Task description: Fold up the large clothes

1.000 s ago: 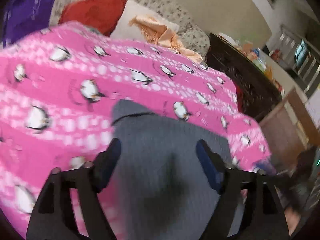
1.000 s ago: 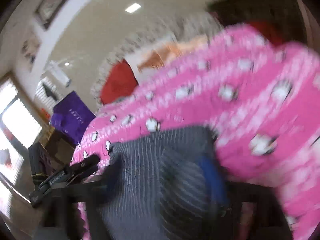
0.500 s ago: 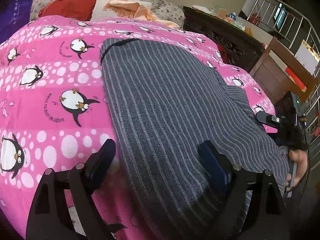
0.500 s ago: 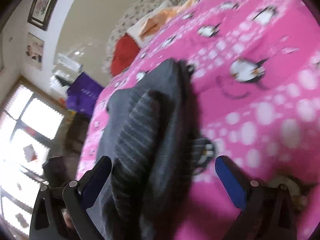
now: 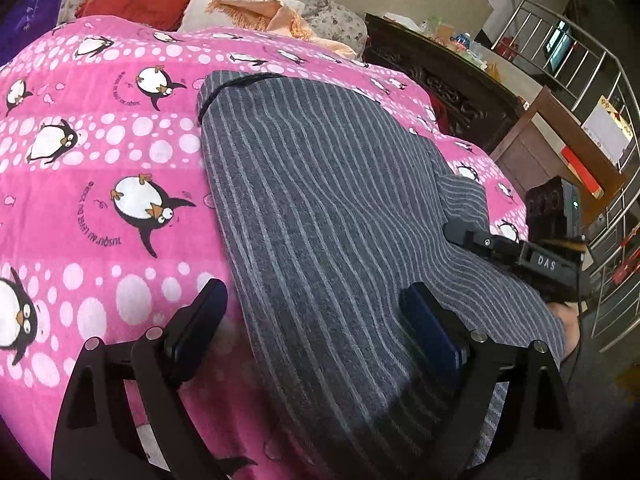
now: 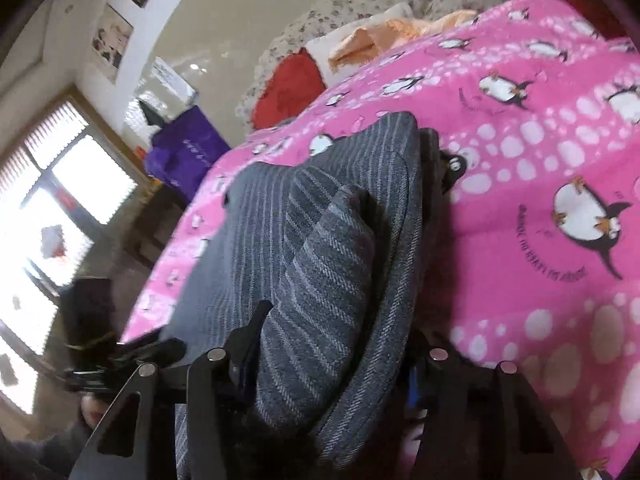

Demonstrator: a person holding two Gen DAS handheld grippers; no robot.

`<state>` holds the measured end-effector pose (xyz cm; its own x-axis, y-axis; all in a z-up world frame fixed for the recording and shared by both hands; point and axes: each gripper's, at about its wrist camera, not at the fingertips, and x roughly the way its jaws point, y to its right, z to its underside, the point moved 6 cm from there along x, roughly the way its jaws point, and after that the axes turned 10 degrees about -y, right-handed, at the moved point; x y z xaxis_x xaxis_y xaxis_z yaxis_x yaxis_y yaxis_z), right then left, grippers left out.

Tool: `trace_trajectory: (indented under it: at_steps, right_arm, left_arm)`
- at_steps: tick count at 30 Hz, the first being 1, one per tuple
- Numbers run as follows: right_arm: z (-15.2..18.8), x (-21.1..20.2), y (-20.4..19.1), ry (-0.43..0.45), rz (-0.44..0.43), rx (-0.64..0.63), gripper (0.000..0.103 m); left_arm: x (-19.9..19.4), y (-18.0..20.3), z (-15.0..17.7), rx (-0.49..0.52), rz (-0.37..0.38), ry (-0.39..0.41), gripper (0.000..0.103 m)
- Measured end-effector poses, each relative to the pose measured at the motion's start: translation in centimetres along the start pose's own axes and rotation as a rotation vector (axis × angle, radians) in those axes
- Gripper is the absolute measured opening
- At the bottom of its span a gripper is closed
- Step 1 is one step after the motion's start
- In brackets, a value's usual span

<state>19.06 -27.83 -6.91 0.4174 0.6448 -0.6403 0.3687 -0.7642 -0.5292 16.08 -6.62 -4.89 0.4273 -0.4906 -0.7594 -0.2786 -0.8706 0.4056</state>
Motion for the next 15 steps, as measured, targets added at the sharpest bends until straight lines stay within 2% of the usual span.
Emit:
trace_trajectory:
  at_steps: [3,5,6,7,10,12,15]
  right_arm:
    - [-0.2,0.4,0.2,-0.001,0.097,-0.026,0.055]
    - [-0.3,1.0,0.7,-0.018,0.122,-0.006,0.056]
    - [-0.4,1.1,0.8,-0.021,0.123,-0.004,0.056]
    - [-0.4,1.1,0.9,-0.021,0.124,0.000,0.057]
    - [-0.2,1.2,0.4,-0.021,0.128,-0.004,0.044]
    - [0.1,1.3,0.2,-0.015,0.080,0.038,0.038]
    - [0.0,1.8,-0.5,0.004,0.041,0.095,0.036]
  left_arm:
    - [0.1,0.1,-0.7,-0.009,0.014,0.018,0.090]
    - [0.2,0.1,-1.0,-0.029,0.058,0.032,0.063]
    - [0.2,-0.2,-1.1,-0.059,0.052,0.045,0.046]
    - [0.0,-0.5,-1.1,-0.082,0.057,0.058,0.035]
    - [-1.2,0.2,-1.3,-0.039,0.022,0.109,0.024]
    - [-1.9,0.5,-1.6,-0.008,0.003,0.131,0.023]
    - [-3.1,0.0,-2.6,0.019,-0.013,0.154,0.023]
